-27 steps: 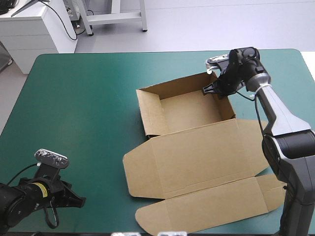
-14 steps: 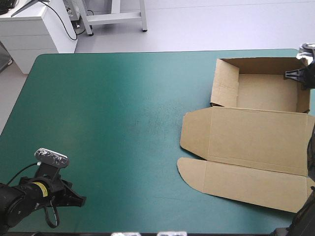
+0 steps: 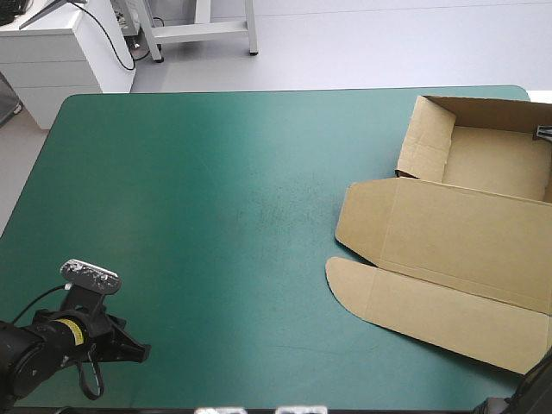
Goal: Fold the box
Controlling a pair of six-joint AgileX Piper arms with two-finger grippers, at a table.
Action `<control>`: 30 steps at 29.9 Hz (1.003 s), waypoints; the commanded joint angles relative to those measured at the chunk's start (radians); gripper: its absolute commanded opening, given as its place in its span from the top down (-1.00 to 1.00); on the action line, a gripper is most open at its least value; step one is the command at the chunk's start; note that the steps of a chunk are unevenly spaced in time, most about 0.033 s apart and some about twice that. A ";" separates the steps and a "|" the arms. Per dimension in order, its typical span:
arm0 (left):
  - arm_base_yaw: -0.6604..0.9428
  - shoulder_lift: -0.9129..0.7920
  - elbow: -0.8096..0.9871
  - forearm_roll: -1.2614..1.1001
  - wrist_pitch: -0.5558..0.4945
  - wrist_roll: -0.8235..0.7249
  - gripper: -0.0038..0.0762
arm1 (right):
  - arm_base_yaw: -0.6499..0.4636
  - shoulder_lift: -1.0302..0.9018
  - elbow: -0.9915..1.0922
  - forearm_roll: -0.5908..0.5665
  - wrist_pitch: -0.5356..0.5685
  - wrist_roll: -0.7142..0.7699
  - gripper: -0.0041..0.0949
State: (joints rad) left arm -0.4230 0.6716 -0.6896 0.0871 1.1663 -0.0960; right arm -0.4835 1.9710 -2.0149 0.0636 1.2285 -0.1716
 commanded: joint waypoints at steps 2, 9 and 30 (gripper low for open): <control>-0.003 0.002 -0.025 0.034 -0.037 -0.009 0.92 | -0.006 -0.067 -0.034 0.018 -0.047 -0.009 -0.08; -0.003 0.002 -0.025 0.034 -0.037 -0.009 0.92 | -0.006 -0.076 -0.045 0.109 -0.035 -0.030 -0.65; -0.003 0.002 -0.013 0.028 -0.138 -0.009 0.92 | 0.239 -0.334 0.001 0.206 0.017 -0.105 0.93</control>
State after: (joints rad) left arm -0.4230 0.6716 -0.6841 0.1116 1.0938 -0.0960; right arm -0.3037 1.7317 -2.0362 0.2938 1.2495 -0.2576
